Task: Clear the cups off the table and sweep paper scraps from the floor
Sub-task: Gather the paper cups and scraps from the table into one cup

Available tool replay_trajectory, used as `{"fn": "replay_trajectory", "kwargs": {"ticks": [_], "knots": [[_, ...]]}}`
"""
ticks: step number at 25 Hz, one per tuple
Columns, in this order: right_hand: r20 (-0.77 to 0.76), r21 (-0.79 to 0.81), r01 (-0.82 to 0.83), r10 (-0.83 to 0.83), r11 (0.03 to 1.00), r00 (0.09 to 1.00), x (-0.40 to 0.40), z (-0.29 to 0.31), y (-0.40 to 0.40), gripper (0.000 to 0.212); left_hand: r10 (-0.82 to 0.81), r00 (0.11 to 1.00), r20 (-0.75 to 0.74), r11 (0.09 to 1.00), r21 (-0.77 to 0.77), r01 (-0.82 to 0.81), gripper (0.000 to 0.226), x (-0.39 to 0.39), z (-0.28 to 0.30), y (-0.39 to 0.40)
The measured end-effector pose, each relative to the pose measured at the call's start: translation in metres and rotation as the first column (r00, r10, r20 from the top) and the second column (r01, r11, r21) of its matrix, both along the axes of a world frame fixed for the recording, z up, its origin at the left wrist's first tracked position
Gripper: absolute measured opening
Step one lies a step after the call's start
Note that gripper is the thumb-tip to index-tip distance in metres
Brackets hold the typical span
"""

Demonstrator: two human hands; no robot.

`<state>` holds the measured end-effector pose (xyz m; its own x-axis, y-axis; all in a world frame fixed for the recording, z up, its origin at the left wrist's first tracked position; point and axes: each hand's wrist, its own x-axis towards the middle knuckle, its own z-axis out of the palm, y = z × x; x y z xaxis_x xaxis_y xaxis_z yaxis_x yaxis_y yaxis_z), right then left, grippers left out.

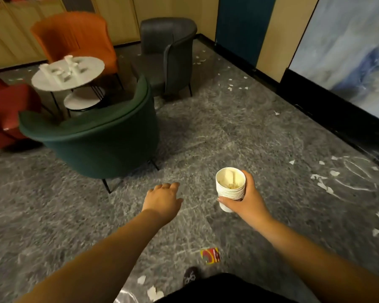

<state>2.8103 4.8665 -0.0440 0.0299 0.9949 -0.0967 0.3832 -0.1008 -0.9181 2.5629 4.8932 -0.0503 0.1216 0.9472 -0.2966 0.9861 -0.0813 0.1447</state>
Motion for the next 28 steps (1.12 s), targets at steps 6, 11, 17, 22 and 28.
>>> {"fn": "replay_trajectory", "kwargs": {"ticks": [6,11,17,22,28], "knots": [[-0.034,-0.022,0.065,-0.065,0.998,0.997,0.014,-0.001,0.162,0.074,-0.073,0.996,-0.045,0.997,-0.010,0.072,0.057,0.012,0.006,0.176],[-0.003,-0.007,-0.004,0.004,1.000,1.000,0.029,-0.017,0.335,0.075,-0.028,0.997,-0.066,1.000,-0.017,0.027,0.053,0.027,-0.011,0.331],[0.062,-0.009,-0.171,0.172,0.985,0.983,0.033,0.003,0.555,0.079,0.111,0.992,-0.052,0.993,0.035,-0.109,0.050,0.033,0.001,0.503],[0.080,0.018,-0.249,0.247,0.968,0.966,-0.016,0.011,0.721,0.078,0.227,0.973,-0.037,0.971,0.082,-0.224,0.052,-0.012,0.002,0.626],[0.118,0.028,-0.313,0.308,0.949,0.944,-0.103,0.004,0.900,0.080,0.278,0.960,-0.026,0.956,0.108,-0.274,0.054,-0.104,-0.010,0.805]]}}
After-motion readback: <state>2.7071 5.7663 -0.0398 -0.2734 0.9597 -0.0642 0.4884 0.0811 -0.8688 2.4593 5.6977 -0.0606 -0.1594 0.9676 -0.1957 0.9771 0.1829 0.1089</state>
